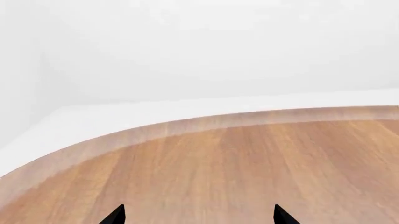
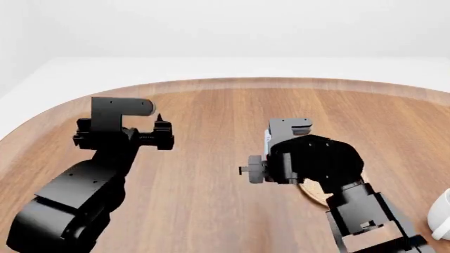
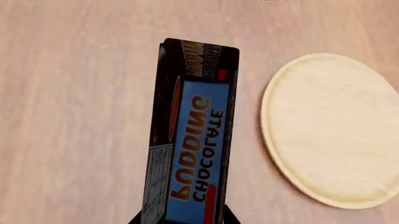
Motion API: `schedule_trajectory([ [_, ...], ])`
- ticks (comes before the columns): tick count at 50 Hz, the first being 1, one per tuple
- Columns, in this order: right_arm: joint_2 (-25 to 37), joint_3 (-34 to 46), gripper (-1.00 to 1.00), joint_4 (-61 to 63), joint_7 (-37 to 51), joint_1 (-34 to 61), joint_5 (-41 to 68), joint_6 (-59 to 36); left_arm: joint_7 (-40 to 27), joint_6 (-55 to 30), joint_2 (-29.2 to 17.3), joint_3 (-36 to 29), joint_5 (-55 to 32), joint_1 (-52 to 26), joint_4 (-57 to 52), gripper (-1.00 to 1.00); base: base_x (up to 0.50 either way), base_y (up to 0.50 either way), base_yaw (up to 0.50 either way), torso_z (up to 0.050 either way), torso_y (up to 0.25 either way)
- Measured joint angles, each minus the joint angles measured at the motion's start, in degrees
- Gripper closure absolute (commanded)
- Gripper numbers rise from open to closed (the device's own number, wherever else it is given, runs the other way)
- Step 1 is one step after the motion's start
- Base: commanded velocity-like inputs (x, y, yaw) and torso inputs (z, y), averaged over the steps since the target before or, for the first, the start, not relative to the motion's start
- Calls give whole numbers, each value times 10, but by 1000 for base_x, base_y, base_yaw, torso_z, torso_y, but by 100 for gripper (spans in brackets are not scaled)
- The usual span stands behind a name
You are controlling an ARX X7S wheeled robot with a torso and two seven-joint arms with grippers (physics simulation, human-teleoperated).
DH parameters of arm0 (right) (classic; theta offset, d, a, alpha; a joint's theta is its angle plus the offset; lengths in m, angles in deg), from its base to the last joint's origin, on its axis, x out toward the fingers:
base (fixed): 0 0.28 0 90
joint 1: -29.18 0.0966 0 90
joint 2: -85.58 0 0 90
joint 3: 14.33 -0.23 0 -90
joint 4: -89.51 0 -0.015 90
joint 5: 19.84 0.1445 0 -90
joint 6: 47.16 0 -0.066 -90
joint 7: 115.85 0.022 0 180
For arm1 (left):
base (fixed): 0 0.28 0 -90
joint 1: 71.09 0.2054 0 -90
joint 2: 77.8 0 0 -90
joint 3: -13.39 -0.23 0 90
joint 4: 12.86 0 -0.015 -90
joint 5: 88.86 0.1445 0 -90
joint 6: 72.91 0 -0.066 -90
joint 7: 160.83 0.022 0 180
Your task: Put the chocolate pudding to the left of the plate.
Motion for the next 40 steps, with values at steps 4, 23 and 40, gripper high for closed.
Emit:
schedule_trajectory([
  [4, -29, 50, 100, -113, -78, 57, -33, 26, 13, 4, 9, -11, 7, -46, 71, -100, 0, 0, 0, 0, 0],
  [23, -81, 202, 100, -342, -207, 182, -20, 61, 82, 54, 54, -56, 41, -222, 394, -100, 0, 0, 0, 0, 0],
  [40, -88, 277, 100, -377, -239, 207, 23, 84, 143, 157, 102, -74, 78, -366, 729, -100, 0, 0, 0, 0, 0],
])
